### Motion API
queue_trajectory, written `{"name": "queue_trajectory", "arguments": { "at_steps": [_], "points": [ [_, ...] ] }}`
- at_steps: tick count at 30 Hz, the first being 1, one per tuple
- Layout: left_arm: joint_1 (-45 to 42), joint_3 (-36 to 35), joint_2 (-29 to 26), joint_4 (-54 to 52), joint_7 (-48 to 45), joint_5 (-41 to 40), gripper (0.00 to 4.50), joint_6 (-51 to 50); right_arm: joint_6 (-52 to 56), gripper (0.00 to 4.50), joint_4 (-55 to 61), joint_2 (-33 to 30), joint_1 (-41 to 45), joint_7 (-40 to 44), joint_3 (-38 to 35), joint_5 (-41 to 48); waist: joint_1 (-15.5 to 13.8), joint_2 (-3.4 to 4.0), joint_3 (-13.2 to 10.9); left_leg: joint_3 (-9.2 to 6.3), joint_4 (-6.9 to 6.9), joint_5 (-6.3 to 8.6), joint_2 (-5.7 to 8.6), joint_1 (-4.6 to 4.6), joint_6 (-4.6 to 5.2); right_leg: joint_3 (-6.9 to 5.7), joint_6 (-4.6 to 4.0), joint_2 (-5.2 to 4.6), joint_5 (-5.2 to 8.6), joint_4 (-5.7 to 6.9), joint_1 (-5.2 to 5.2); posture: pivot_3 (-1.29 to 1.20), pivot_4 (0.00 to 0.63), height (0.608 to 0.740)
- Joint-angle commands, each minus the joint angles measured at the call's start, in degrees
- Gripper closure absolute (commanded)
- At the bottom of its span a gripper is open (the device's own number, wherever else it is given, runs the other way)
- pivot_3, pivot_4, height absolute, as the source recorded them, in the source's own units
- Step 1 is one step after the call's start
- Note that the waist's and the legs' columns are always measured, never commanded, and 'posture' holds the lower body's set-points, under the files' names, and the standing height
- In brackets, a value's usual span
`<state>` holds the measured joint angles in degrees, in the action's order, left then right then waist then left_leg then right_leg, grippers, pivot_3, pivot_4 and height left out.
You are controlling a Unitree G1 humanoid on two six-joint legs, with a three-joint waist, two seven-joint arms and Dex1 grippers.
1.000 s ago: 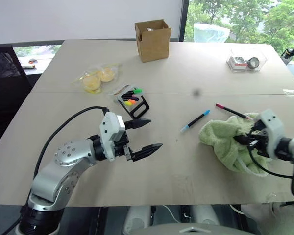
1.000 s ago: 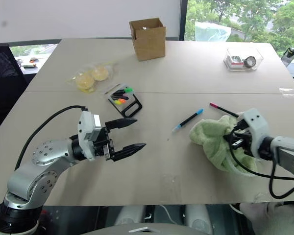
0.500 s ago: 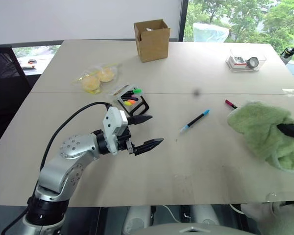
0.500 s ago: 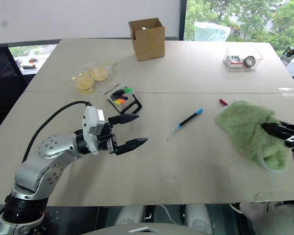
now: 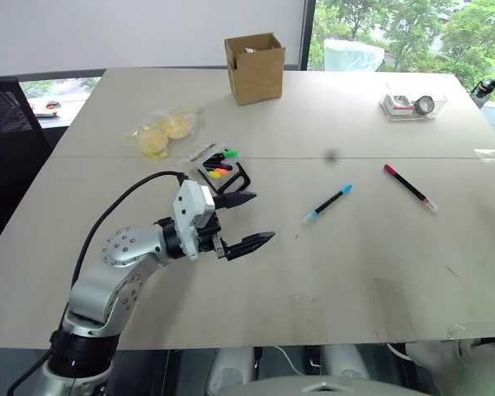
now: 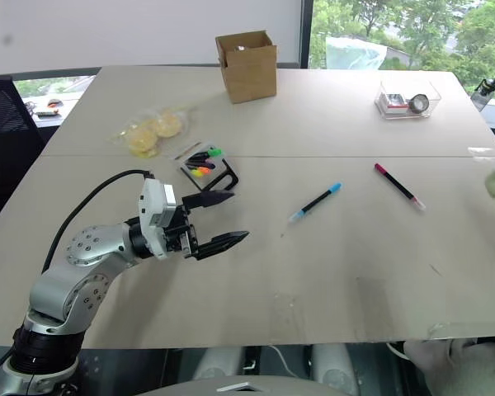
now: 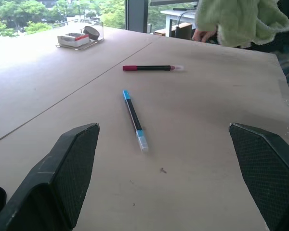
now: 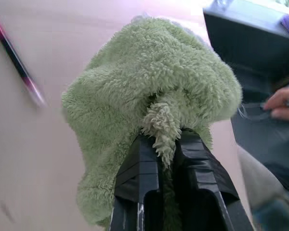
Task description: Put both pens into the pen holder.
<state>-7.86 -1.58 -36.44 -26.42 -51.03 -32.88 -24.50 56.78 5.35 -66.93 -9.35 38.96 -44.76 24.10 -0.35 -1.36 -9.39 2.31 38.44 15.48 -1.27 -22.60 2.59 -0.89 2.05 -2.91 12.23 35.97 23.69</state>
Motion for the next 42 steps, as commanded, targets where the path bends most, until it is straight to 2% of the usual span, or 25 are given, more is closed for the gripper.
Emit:
{"name": "queue_trajectory", "arguments": {
  "at_steps": [1,5,6,7,11,14,15,17,19,21,24,30,36,42],
  "points": [
    [-0.9,0.5,0.5,-0.7,-0.5,0.1,0.0,1.3,-7.7,4.48,-5.6,2.8,4.8,-3.5,12.4,-5.6,0.4,0.0,0.0,0.03,0.01,0.0,-0.01,0.0,0.0,0.03,0.07,0.02,0.03,0.0,0.01,0.0,0.15,0.74],
    [-1.6,0.5,0.4,0.2,-1.2,0.5,0.0,1.7,-13.3,4.48,-13.4,4.9,10.4,-1.6,20.6,-8.1,0.5,0.26,0.0,0.16,0.01,0.0,0.02,0.07,0.01,0.23,0.11,0.06,-0.03,0.03,0.02,0.0,0.15,0.74],
    [-1.8,0.4,0.3,0.5,-1.5,0.6,0.0,1.9,-14.9,3.88,-14.8,4.7,11.2,-1.0,21.9,-8.8,0.6,0.38,0.0,0.19,0.01,0.0,0.02,0.07,0.01,0.26,0.1,0.06,-0.06,0.04,0.03,0.0,0.15,0.74],
    [-2.0,0.3,0.3,0.8,-1.6,0.7,0.0,2.1,-15.8,3.65,-15.5,4.4,11.7,0.0,22.6,-8.8,0.6,0.43,0.1,0.22,0.01,0.0,0.02,0.07,0.02,0.28,0.08,0.06,-0.08,0.04,0.04,0.0,0.15,0.74],
    [-1.9,-0.2,0.2,1.2,-2.0,1.0,0.0,2.7,-17.4,1.79,-14.3,1.9,10.3,2.4,22.2,-10.0,0.5,0.45,0.1,0.23,0.0,0.02,0.01,0.06,0.04,0.27,0.31,0.09,-0.22,0.03,0.04,0.0,0.15,0.74],
    [-1.2,-0.6,0.1,0.7,-1.6,1.0,0.0,2.7,-15.7,0.27,-7.7,-0.3,6.9,5.5,16.9,-8.7,0.2,0.46,0.1,0.24,-0.01,0.05,-0.01,0.02,0.1,0.27,0.31,0.08,-0.22,-0.03,0.06,0.0,0.15,0.74],
    [-1.0,-0.6,0.1,0.4,-1.5,1.0,0.0,2.7,-14.8,0.09,-5.3,-0.8,6.1,6.8,14.9,-7.9,0.1,0.47,0.1,0.25,-0.01,0.06,-0.01,0.0,0.11,0.28,0.32,0.08,-0.21,-0.03,0.07,0.0,0.15,0.74],
    [-0.8,-0.8,0.2,0.0,-1.3,0.5,0.0,2.3,-10.8,0.09,0.2,-1.1,6.5,9.8,11.2,-4.0,0.2,0.48,0.1,0.29,-0.01,0.07,-0.02,0.0,0.12,0.33,0.33,0.08,-0.22,-0.04,0.09,0.0,0.15,0.74],
    [-0.9,-0.8,0.2,-0.2,-1.5,0.1,0.0,1.9,-7.5,0.09,5.0,-1.6,9.1,11.7,10.6,-0.1,0.3,0.48,0.1,0.31,-0.01,0.08,-0.03,0.03,0.13,0.35,0.34,0.08,-0.22,-0.04,0.08,0.0,0.15,0.74],
    [-1.2,-0.5,0.1,-0.1,-2.0,-0.2,0.0,1.8,-4.7,0.09,6.6,-0.3,15.5,10.1,14.8,2.5,0.6,0.46,0.1,0.31,0.0,0.08,-0.05,0.08,0.13,0.34,0.39,0.09,-0.21,-0.03,0.06,0.0,0.15,0.74],
    [-2.0,-0.5,-0.1,0.2,-2.6,-0.5,0.0,1.6,-2.7,0.09,4.0,3.8,26.6,6.9,26.1,1.4,1.0,0.25,0.1,0.31,0.05,0.07,-0.07,0.18,0.12,0.36,0.29,0.12,-0.12,-0.03,0.01,0.0,0.15,0.74],
    [-4.2,-1.5,-0.1,-1.5,-2.0,-1.8,0.0,0.8,-7.9,0.09,-14.6,14.2,43.5,5.2,44.4,-7.8,0.9,0.22,0.1,0.4,0.08,0.07,-0.01,0.05,0.13,0.44,0.08,0.09,-0.26,-0.04,0.1,0.0,0.15,0.74],
    [-4.7,-2.3,-0.3,-4.7,-0.6,-3.4,0.0,-0.3,-18.1,0.09,-36.0,19.4,52.9,5.9,52.7,-16.6,0.4,0.24,0.1,0.43,0.04,-0.03,0.01,-0.31,-0.06,0.41,0.4,0.03,-0.36,-0.11,0.38,0.0,0.15,0.74],
    [-6.5,-2.0,0.6,-5.5,2.4,-4.9,0.0,-2.1,-21.5,2.64,-42.7,20.8,55.3,8.4,54.5,-20.0,0.3,0.25,0.1,0.45,0.0,-0.01,0.02,-0.28,-0.04,0.42,0.43,0.0,-0.35,-0.11,0.36,0.0,0.15,0.74]
  ]
}}
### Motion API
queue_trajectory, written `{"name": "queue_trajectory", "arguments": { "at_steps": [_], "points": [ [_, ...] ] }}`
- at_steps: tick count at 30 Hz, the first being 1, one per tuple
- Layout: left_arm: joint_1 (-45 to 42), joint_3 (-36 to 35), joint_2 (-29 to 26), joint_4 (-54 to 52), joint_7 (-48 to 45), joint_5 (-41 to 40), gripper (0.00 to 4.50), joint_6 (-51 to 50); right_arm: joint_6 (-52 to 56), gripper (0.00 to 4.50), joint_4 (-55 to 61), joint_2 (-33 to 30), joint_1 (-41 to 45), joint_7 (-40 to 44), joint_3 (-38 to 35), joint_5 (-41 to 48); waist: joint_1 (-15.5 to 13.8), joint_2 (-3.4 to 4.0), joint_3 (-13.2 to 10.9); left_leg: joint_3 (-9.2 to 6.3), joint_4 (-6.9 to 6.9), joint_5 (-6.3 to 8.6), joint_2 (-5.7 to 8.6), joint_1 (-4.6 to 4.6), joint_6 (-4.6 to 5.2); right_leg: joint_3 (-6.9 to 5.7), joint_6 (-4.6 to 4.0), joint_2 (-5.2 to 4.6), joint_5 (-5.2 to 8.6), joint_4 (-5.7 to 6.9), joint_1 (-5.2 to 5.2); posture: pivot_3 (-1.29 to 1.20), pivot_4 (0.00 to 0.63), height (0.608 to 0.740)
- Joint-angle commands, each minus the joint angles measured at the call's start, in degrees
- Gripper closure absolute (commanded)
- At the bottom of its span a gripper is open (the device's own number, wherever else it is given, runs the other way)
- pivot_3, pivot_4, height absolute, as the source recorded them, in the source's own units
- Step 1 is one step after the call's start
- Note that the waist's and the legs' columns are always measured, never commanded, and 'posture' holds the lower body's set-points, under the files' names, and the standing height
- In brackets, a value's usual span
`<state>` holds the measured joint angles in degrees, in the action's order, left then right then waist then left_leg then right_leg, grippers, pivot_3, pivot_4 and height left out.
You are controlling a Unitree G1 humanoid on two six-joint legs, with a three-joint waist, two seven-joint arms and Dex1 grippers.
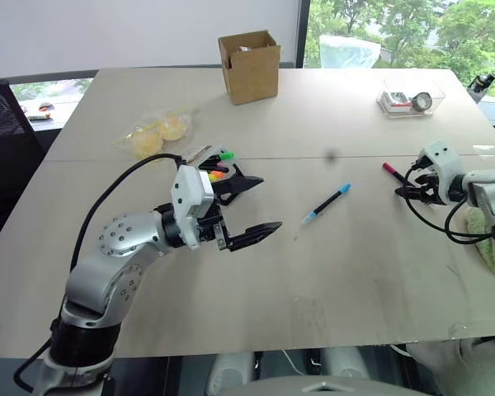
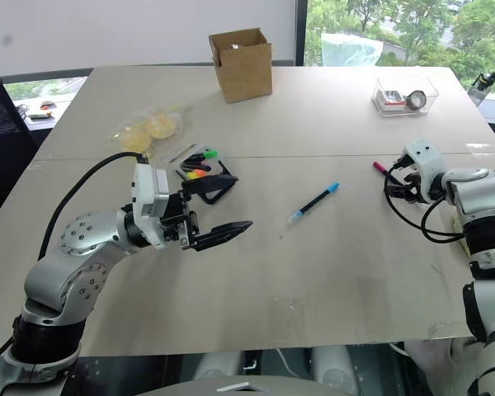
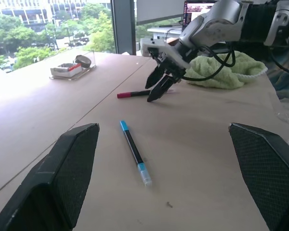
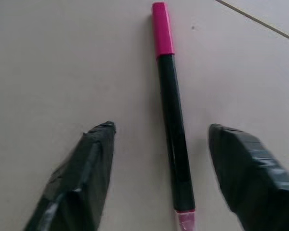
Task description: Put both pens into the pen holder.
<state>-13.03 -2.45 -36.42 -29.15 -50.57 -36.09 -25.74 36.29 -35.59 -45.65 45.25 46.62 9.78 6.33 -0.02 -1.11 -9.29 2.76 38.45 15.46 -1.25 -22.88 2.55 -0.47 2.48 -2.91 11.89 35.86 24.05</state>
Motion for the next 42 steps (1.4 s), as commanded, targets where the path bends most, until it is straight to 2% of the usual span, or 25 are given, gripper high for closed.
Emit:
{"name": "queue_trajectory", "arguments": {
  "at_steps": [1,4,7,9,11,14,16,18,21,24,31,32,35,39,42],
  "points": [
    [-1.9,-1.1,1.1,-2.6,2.9,-2.1,0.0,-1.5,-1.1,3.02,-2.2,-0.2,1.0,0.8,0.0,-2.5,-0.1,0.0,0.0,-0.02,0.03,0.06,0.0,0.01,0.1,-0.01,0.0,0.0,0.0,0.01,-0.04,0.0,0.15,0.74],
    [-3.0,-1.1,3.6,-1.6,7.4,-2.5,0.0,-3.3,-0.5,4.45,-2.8,0.4,0.7,1.1,-0.4,-2.8,-0.3,0.0,0.0,-0.06,0.13,0.13,0.0,0.16,0.23,-0.04,0.02,0.01,-0.03,0.02,-0.23,0.0,0.15,0.74],
    [-4.6,-1.0,5.6,-0.8,11.7,-6.5,0.0,-9.5,1.3,4.45,0.2,-0.1,-1.7,1.7,-1.8,-2.0,-0.7,-0.01,0.0,-0.08,0.24,0.13,0.01,0.22,0.25,-0.03,0.04,0.01,-0.09,0.05,-0.32,0.0,0.15,0.74],
    [-6.8,-0.9,6.1,-0.2,14.0,-11.6,0.0,-16.1,5.4,4.45,7.0,-0.3,-4.4,2.5,-5.8,1.9,-1.0,-0.01,0.0,-0.16,0.26,0.13,0.0,0.19,0.25,-0.08,0.06,0.01,-0.1,0.08,-0.32,0.0,0.15,0.74],
    [-10.5,-1.4,8.6,2.4,18.1,-19.4,0.0,-23.4,12.0,4.45,24.5,1.3,-9.7,3.8,-14.4,11.9,-1.1,-0.01,0.0,-0.32,0.27,0.12,-0.02,0.07,0.24,-0.18,0.08,0.01,-0.11,0.07,-0.32,0.0,0.15,0.74],
    [-14.5,-2.2,12.5,5.7,22.8,-24.8,0.0,-27.9,22.3,4.45,44.7,6.0,-14.4,0.5,-23.6,23.8,-0.4,0.1,0.0,-0.44,0.29,0.12,-0.04,0.02,0.22,-0.23,0.14,0.01,-0.14,0.13,-0.27,0.0,0.15,0.74],
    [-17.5,-3.4,16.2,9.7,27.9,-28.0,0.0,-30.4,28.5,4.45,58.0,12.2,-16.9,-5.1,-28.4,32.5,-0.1,0.12,0.0,-0.69,0.27,0.13,0.0,0.05,0.21,-0.17,0.16,0.06,-0.14,0.14,-0.26,0.0,0.15,0.74],
    [-19.9,-4.1,18.3,12.7,30.6,-30.7,0.0,-32.3,33.0,4.45,67.3,18.1,-18.2,-10.6,-30.7,39.2,-0.2,0.1,0.0,-0.84,0.26,0.13,0.01,0.05,0.2,-0.25,0.15,0.08,-0.14,0.14,-0.29,0.0,0.15,0.74],
    [-22.8,-4.4,19.5,15.3,31.7,-31.3,0.0,-33.0,36.3,4.45,73.7,23.4,-19.0,-17.1,-30.0,43.9,-0.3,0.11,0.0,-0.97,0.26,0.12,0.05,0.07,0.19,-0.34,0.14,0.12,-0.14,0.26,-0.29,0.0,0.15,0.74],
    [-25.2,-5.0,20.4,17.7,32.1,-31.9,0.84,-33.2,37.1,4.5,76.5,25.9,-20.1,-21.3,-27.3,46.1,-0.4,0.11,0.0,-0.92,0.3,0.12,0.21,0.09,0.19,-0.28,0.13,0.06,-0.13,0.28,-0.3,0.0,0.15,0.74],
    [-26.5,-5.7,20.1,17.8,31.9,-34.2,4.17,-34.9,35.2,4.5,75.5,25.7,-19.7,-25.3,-24.9,48.3,-0.5,0.11,0.0,-0.86,0.39,0.11,0.29,0.1,0.2,-0.18,0.13,0.03,-0.13,0.28,-0.3,0.0,0.15,0.74],
    [-26.5,-5.7,20.0,17.6,32.0,-34.5,4.46,-35.0,34.9,4.5,75.3,25.5,-19.7,-25.3,-24.6,48.5,-0.5,0.11,0.0,-0.87,0.39,0.11,0.28,0.09,0.2,-0.18,0.13,0.04,-0.13,0.27,-0.29,0.0,0.15,0.74],
    [-26.3,-6.4,19.5,16.4,32.9,-35.1,4.46,-34.8,32.0,4.5,74.8,24.3,-19.3,-24.4,-23.3,47.7,-0.5,0.11,0.0,-0.87,0.38,0.11,0.28,0.09,0.2,-0.19,0.13,0.06,-0.13,0.27,-0.29,0.0,0.15,0.74],
    [-26.8,-8.2,17.3,14.4,33.7,-33.7,4.5,-33.1,26.5,2.78,74.1,21.3,-20.2,-20.3,-21.2,46.2,-0.4,0.11,0.0,-0.86,0.38,0.11,0.28,0.09,0.21,-0.18,0.13,0.06,-0.13,0.26,-0.29,0.0,0.15,0.74],
    [-27.6,-9.9,11.9,10.0,33.2,-29.4,4.5,-30.2,20.8,1.32,74.5,15.5,-21.2,-16.7,-20.1,41.6,-0.4,0.12,0.0,-0.86,0.38,0.11,0.28,0.09,0.21,-0.18,0.13,0.07,-0.12,0.23,-0.29,0.0,0.15,0.74]
  ]
}}
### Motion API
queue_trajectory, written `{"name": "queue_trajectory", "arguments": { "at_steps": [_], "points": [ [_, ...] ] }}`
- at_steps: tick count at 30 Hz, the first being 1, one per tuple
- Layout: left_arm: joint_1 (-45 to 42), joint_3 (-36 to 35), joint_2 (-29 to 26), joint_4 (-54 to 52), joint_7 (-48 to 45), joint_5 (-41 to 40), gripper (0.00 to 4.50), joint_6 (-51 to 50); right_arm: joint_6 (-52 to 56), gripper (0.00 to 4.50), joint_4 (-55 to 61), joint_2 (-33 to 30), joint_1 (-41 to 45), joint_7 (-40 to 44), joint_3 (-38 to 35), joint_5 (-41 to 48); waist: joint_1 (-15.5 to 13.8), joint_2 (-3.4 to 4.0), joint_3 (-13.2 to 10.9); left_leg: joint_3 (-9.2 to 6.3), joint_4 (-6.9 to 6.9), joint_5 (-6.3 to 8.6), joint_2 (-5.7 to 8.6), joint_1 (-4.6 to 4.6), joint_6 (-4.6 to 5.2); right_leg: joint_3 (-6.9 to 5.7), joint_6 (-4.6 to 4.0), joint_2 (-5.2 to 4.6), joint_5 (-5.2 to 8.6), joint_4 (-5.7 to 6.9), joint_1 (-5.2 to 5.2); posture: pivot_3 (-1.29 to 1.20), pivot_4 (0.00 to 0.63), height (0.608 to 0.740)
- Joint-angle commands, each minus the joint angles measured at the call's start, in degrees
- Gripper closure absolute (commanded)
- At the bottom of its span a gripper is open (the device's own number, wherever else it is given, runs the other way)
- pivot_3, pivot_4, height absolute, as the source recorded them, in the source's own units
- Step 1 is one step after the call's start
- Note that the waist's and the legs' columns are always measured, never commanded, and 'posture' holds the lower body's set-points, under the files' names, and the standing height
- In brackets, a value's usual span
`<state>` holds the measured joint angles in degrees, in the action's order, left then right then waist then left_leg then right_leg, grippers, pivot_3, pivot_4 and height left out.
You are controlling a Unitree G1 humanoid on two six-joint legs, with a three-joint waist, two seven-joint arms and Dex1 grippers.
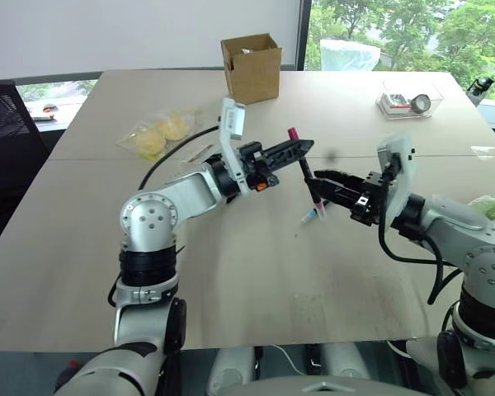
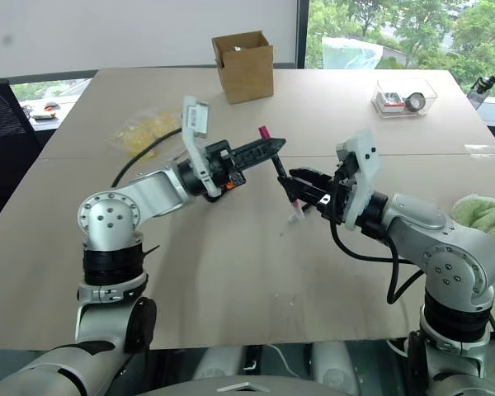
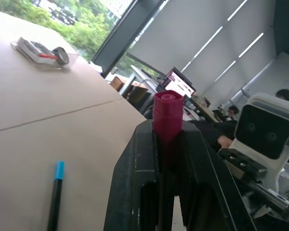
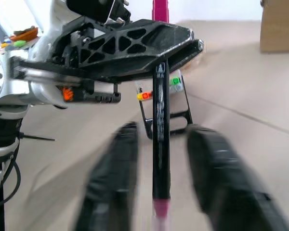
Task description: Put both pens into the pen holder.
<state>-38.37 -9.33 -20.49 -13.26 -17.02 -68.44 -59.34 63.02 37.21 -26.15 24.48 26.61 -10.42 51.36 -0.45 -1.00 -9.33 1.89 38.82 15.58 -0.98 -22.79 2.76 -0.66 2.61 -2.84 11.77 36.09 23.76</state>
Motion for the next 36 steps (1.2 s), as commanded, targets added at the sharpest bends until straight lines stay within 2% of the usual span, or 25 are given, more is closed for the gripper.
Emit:
{"name": "queue_trajectory", "arguments": {
  "at_steps": [1,2,3,6,10,12,21,33,35,36],
  "points": [
    [-1.7,-1.9,-7.2,-8.7,-2.0,7.7,4.5,6.4,-7.9,0.91,1.8,-6.5,-0.7,4.9,0.5,-5.3,0.0,0.01,0.0,0.0,-0.01,0.0,0.0,-0.01,0.0,0.0,0.0,0.0,0.0,-0.03,0.0,0.0,0.15,0.74],
    [-0.9,-0.1,-10.3,-11.4,-4.0,13.5,4.5,10.2,-9.8,0.31,1.9,-8.9,-1.0,6.3,1.0,-7.0,0.0,0.01,0.0,0.01,-0.02,0.0,0.0,-0.02,0.0,0.0,0.0,0.0,0.0,-0.07,0.0,0.0,0.15,0.74],
    [0.0,1.6,-13.0,-13.6,-5.2,19.2,4.5,14.1,-11.8,0.02,1.9,-10.9,-1.3,7.5,1.5,-8.9,0.0,0.02,0.0,0.04,-0.03,0.0,0.03,-0.02,0.0,0.02,0.0,0.0,0.0,-0.11,0.01,0.0,0.15,0.74],
    [3.1,4.2,-19.1,-18.2,-8.8,31.6,4.5,24.8,-16.7,0.02,0.6,-15.0,-2.4,10.5,2.2,-12.4,-0.3,0.0,0.0,0.14,-0.21,-0.08,0.2,0.02,-0.14,0.09,-0.01,-0.03,0.01,-0.25,0.01,0.0,0.15,0.74],
    [7.4,8.1,-26.1,-19.0,-13.1,47.6,4.5,37.6,-18.5,0.02,-1.0,-16.0,-2.1,11.8,2.8,-13.1,-0.4,-0.01,0.0,0.2,-0.29,-0.14,0.02,0.02,-0.25,0.12,-0.02,-0.05,0.01,-0.31,0.04,0.0,0.15,0.74],
    [9.4,10.1,-28.0,-18.7,-14.5,52.4,4.5,40.6,-19.1,0.02,-2.0,-15.9,-1.5,12.0,3.6,-13.8,-0.4,-0.01,0.0,0.25,-0.29,-0.13,-0.01,0.02,-0.23,0.12,-0.13,-0.05,0.08,-0.31,0.04,0.0,0.15,0.74],
    [15.2,13.8,-26.3,-13.1,-15.5,63.8,4.5,48.5,-20.2,0.02,-2.8,-15.6,-1.4,12.6,3.8,-13.5,-0.4,-0.03,0.0,0.29,-0.29,0.01,-0.12,0.02,0.01,0.1,-0.02,-0.06,0.02,-0.27,0.07,0.0,0.15,0.74],
    [14.1,15.7,-21.3,3.5,-14.4,74.3,4.5,64.6,-26.7,0.02,3.1,-17.6,-8.0,16.6,0.2,-12.8,-0.4,-0.05,-0.1,0.31,-0.28,0.03,-0.13,0.0,0.05,0.09,0.01,-0.08,0.0,-0.28,0.07,0.0,0.15,0.74],
    [13.8,15.2,-20.7,5.2,-14.4,74.5,3.48,66.0,-27.5,0.0,3.6,-17.9,-9.1,16.5,-0.1,-13.1,-0.3,-0.05,-0.1,0.31,-0.28,0.03,-0.15,0.01,0.05,0.08,0.01,-0.08,0.0,-0.27,0.07,0.0,0.15,0.74],
    [13.5,14.9,-20.5,5.8,-14.3,74.5,3.21,66.5,-27.9,0.0,3.8,-18.0,-9.6,16.4,-0.2,-13.2,-0.4,-0.05,-0.1,0.31,-0.27,0.03,-0.15,0.02,0.05,0.09,0.01,-0.08,0.0,-0.25,0.07,0.0,0.15,0.74]
  ]
}}
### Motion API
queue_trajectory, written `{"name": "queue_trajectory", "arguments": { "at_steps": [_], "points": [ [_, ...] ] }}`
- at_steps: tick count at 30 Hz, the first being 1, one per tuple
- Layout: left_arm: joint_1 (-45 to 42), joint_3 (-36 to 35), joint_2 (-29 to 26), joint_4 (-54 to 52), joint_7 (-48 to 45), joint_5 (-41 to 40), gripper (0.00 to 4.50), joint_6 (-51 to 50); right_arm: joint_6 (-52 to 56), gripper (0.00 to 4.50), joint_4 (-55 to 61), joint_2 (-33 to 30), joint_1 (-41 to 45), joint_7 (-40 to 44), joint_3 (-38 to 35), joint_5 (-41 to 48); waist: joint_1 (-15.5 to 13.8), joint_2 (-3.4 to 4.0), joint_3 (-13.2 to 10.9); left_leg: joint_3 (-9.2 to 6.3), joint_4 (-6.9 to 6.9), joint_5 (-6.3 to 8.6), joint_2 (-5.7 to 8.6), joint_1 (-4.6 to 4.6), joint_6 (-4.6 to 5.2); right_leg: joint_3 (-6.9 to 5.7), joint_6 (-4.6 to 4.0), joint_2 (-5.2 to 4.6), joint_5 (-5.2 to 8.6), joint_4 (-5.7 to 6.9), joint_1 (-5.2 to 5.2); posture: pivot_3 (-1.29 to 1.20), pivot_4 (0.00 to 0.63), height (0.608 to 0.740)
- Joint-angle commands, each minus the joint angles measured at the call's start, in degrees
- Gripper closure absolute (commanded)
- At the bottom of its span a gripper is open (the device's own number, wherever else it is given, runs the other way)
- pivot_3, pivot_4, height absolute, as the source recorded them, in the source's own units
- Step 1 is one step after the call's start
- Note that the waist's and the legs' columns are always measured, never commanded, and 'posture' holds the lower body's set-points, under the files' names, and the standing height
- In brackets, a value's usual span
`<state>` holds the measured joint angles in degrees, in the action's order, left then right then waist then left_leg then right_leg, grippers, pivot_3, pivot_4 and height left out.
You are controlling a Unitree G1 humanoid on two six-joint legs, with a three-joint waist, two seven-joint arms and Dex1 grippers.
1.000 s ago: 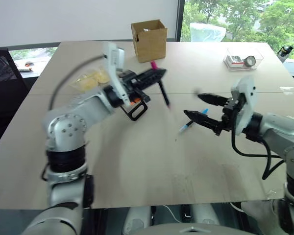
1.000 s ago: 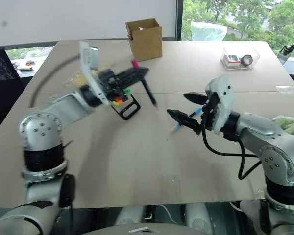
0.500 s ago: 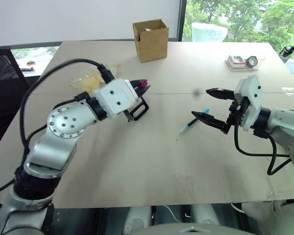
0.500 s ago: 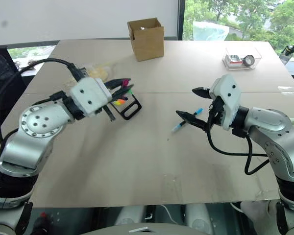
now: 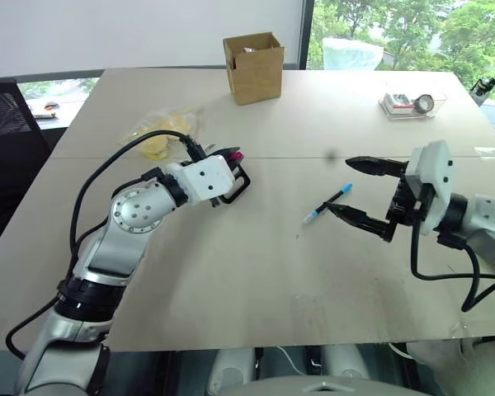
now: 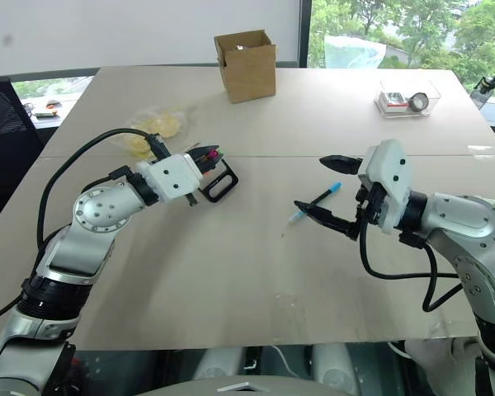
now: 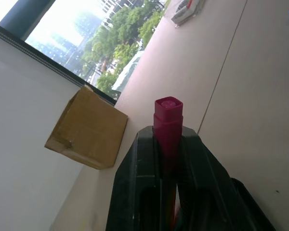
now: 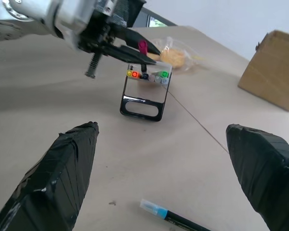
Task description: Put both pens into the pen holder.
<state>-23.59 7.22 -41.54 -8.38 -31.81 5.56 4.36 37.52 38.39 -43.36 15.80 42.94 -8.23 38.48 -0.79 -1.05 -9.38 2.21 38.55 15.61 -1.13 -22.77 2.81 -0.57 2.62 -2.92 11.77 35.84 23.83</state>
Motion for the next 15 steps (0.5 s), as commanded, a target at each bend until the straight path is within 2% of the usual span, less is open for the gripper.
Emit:
{"name": "queue_trajectory", "arguments": {
  "at_steps": [1,2,3,5,6,7,9,12,14,15],
  "points": [
    [-1.6,-2.1,0.8,1.3,0.6,0.3,2.85,3.0,-2.6,0.0,2.8,-0.9,-1.4,0.0,-2.6,-0.4,0.0,0.0,0.0,-0.01,0.0,0.0,-0.02,0.0,0.0,-0.01,0.0,0.0,0.0,0.01,0.0,0.0,0.15,0.74],
    [-1.8,-2.4,1.0,1.3,0.3,-0.1,2.36,3.1,-2.8,0.0,3.1,-1.0,-2.0,0.0,-2.8,-0.4,0.0,0.0,0.0,-0.01,0.01,0.0,-0.02,0.0,0.0,-0.02,0.0,0.01,0.0,0.01,0.0,0.0,0.15,0.74],
    [-2.3,-3.0,1.6,-0.3,-1.7,-3.8,2.18,0.6,-2.7,0.0,3.6,-1.2,-2.9,-0.4,-3.4,-0.4,0.0,0.0,0.0,-0.01,0.01,0.0,-0.03,0.0,0.0,-0.02,0.0,0.01,0.0,0.02,0.0,0.0,0.15,0.74],
    [-3.4,-4.1,2.6,-5.3,-6.9,-15.2,1.46,-11.0,-2.4,0.0,4.1,-1.6,-4.7,-1.0,-4.8,-0.4,-0.2,-0.02,0.0,-0.02,0.01,0.0,-0.03,-0.01,0.0,-0.03,0.0,0.01,0.0,0.02,0.0,0.0,0.15,0.74],
    [-3.9,-4.6,2.7,-7.2,-8.9,-19.5,1.25,-16.0,-2.4,0.0,4.3,-1.8,-5.4,-1.2,-5.2,-0.4,-0.1,-0.03,0.0,-0.06,0.04,0.0,-0.04,-0.06,0.0,-0.07,0.0,-0.02,0.0,0.03,-0.01,0.0,0.15,0.74],
    [-5.3,-4.8,2.2,-9.6,-10.9,-25.4,0.85,-24.9,-2.3,0.0,4.6,-1.9,-6.3,-1.6,-5.9,-0.4,-0.1,-0.03,0.0,-0.09,0.09,0.0,-0.04,-0.1,-0.01,-0.1,0.01,-0.02,0.0,0.03,0.0,0.0,0.15,0.74],
    [-9.8,-3.8,0.6,-12.9,-13.1,-33.6,0.85,-41.1,-1.9,0.0,5.6,-2.1,-8.8,-2.6,-8.1,0.0,-0.1,-0.05,0.0,-0.1,0.13,-0.01,-0.03,-0.12,-0.01,-0.1,0.02,-0.03,0.01,0.04,-0.01,0.0,0.15,0.74],
    [-20.3,-0.6,0.5,-12.8,-13.5,-40.4,0.85,-60.6,-1.4,0.0,7.9,-2.2,-12.9,-3.9,-11.9,0.4,-0.1,-0.08,0.0,-0.2,0.19,-0.01,-0.01,-0.1,-0.01,-0.15,0.06,0.04,0.02,0.06,-0.05,0.0,0.15,0.74],
    [-27.2,2.2,2.5,-10.3,-11.7,-41.3,0.85,-70.2,-1.2,0.0,9.6,-2.5,-15.8,-4.5,-14.6,0.8,-0.1,-0.1,0.0,-0.3,0.23,-0.01,0.01,-0.1,-0.01,-0.21,0.22,0.08,0.12,0.1,-0.09,0.0,0.15,0.74],
    [-31.2,6.2,3.4,-8.3,-10.8,-39.6,0.85,-74.3,-1.1,0.0,10.6,-2.4,-17.8,-4.6,-16.5,1.0,0.0,-0.1,0.0,-0.27,0.27,-0.01,0.02,-0.04,-0.01,-0.17,0.26,0.08,0.14,0.11,-0.12,0.0,0.15,0.74]
  ]
}}
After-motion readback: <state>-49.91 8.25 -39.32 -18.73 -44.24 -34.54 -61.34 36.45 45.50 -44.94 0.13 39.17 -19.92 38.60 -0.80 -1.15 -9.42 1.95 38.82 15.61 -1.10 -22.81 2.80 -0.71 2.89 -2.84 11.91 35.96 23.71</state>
